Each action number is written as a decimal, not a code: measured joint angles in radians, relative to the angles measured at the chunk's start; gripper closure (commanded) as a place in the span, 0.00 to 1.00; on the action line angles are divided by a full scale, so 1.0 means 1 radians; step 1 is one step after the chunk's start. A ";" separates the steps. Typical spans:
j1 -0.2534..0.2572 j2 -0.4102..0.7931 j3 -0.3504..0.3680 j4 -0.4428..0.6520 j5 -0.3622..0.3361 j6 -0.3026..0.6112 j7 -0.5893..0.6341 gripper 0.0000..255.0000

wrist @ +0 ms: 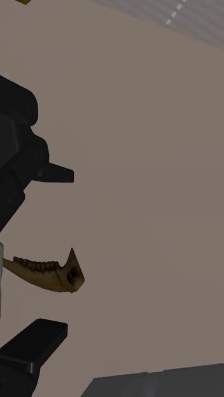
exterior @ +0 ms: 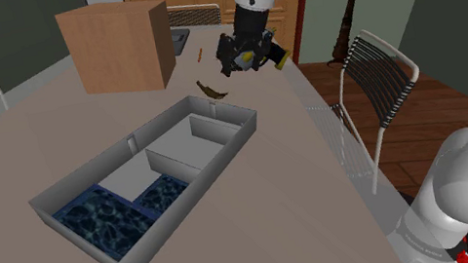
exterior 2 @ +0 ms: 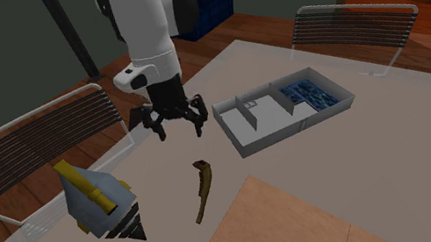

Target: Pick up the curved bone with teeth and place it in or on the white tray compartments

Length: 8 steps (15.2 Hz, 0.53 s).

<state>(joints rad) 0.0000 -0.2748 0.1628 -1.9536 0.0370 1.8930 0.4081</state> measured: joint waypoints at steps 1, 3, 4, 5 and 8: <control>0.001 0.031 0.007 0.020 -0.001 0.014 0.018 0.00; 0.002 0.114 0.022 0.109 -0.010 0.014 0.057 0.00; 0.003 0.155 0.028 0.144 -0.015 0.022 0.075 0.00; 0.004 0.188 0.033 0.170 -0.020 0.032 0.092 0.00; 0.010 0.240 0.043 0.212 -0.029 0.045 0.122 0.00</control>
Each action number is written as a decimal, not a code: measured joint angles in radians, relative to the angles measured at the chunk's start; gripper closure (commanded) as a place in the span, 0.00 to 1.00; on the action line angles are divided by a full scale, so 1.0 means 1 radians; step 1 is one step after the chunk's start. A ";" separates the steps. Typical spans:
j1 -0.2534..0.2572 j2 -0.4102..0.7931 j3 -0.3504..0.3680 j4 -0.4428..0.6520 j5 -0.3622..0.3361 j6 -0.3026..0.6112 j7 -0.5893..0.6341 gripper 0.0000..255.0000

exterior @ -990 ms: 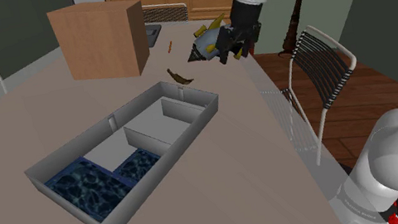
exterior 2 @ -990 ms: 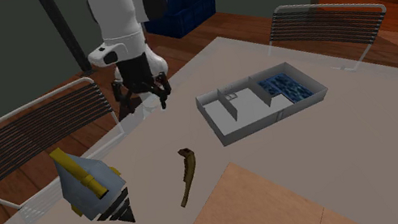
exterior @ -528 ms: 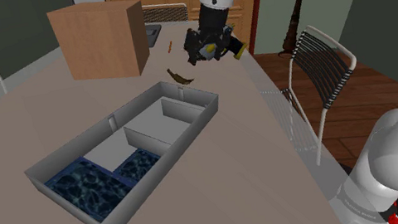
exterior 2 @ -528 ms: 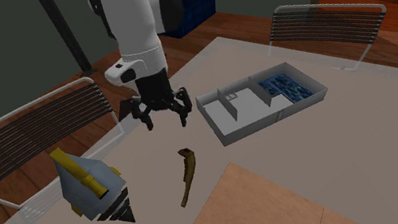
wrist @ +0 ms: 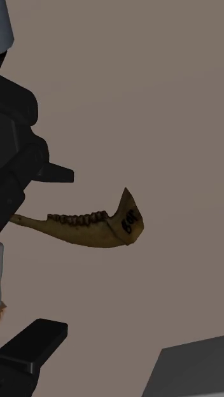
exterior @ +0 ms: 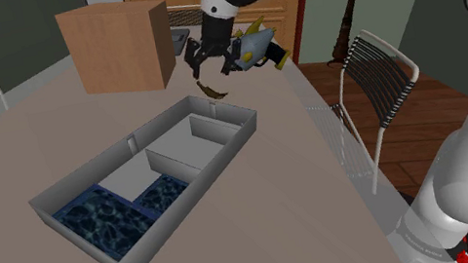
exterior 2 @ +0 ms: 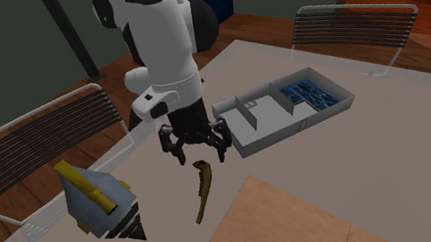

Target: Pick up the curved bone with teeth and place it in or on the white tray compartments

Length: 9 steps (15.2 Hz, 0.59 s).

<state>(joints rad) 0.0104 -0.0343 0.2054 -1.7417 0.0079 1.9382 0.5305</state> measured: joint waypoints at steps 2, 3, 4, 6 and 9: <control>0.002 0.012 0.002 -0.011 -0.003 0.024 0.006 0.00; 0.002 0.016 0.002 -0.021 -0.003 0.037 0.006 0.00; 0.003 0.018 0.003 -0.031 -0.004 0.050 0.009 0.00; 0.003 0.030 0.003 -0.041 -0.007 0.071 0.010 0.00; 0.003 0.032 0.003 -0.047 -0.007 0.080 0.010 0.00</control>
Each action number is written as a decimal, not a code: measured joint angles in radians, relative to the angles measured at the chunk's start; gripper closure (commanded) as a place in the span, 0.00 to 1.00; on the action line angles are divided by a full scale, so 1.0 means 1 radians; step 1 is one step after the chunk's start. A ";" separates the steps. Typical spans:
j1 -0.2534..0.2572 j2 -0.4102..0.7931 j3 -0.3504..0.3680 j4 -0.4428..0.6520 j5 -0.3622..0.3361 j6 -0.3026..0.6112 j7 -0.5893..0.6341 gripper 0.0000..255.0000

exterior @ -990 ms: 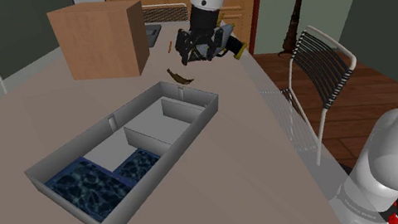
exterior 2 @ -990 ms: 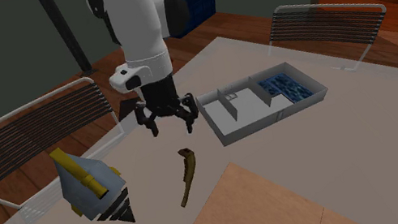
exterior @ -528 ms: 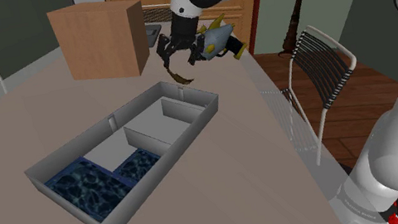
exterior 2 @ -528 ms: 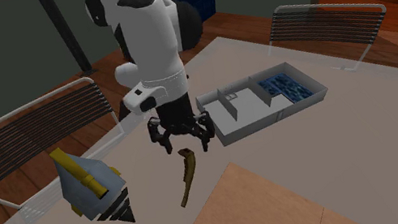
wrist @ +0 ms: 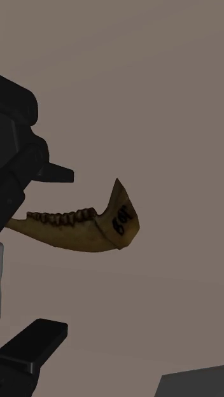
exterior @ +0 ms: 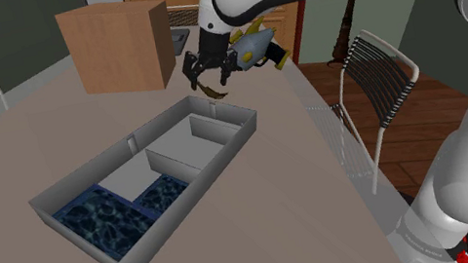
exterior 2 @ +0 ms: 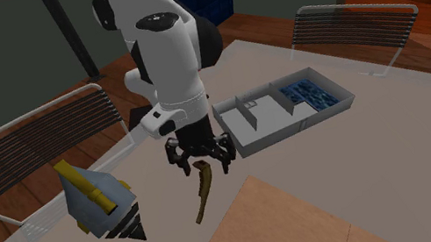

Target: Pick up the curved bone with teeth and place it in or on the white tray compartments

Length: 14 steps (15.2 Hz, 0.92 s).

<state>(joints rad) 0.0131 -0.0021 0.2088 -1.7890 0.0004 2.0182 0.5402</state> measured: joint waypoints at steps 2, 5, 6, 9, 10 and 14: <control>0.000 0.000 0.000 -0.002 0.000 0.002 0.000 0.00; 0.000 0.000 0.000 -0.002 0.000 0.002 0.000 1.00; 0.000 0.000 0.000 -0.002 0.000 0.002 0.000 1.00; 0.000 0.000 0.000 -0.002 0.000 0.002 0.000 1.00; 0.000 0.000 0.000 -0.002 0.000 0.002 0.000 1.00; 0.000 0.000 0.000 -0.002 0.000 0.002 0.000 0.00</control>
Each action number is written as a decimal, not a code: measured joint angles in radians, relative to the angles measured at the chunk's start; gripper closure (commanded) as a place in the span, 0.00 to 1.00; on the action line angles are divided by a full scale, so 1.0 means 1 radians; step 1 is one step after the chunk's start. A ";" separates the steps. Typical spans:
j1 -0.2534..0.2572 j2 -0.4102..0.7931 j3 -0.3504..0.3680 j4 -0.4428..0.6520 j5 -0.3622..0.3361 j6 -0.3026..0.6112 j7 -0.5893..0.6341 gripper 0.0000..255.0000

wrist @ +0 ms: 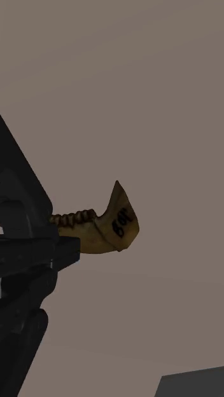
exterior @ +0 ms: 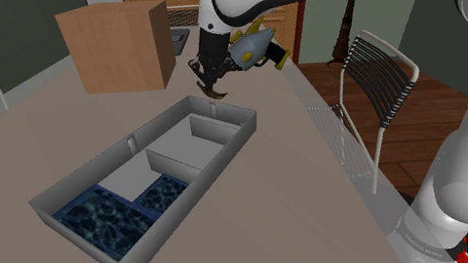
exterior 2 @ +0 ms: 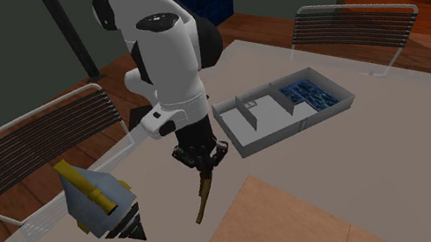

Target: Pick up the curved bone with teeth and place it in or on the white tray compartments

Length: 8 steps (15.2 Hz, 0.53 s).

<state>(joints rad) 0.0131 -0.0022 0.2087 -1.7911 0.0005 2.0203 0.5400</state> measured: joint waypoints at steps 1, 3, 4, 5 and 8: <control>0.000 -0.001 0.000 0.001 0.000 0.000 0.000 0.00; -0.011 0.018 -0.011 0.049 0.024 -0.038 0.046 0.00; -0.019 0.030 -0.019 0.088 0.039 -0.069 0.073 0.00; -0.023 0.041 -0.023 0.102 0.046 -0.074 0.087 0.00; -0.026 0.053 -0.026 0.089 0.051 -0.052 0.100 0.00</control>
<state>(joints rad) -0.0126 0.0512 0.1827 -1.7017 0.0517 1.9680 0.6405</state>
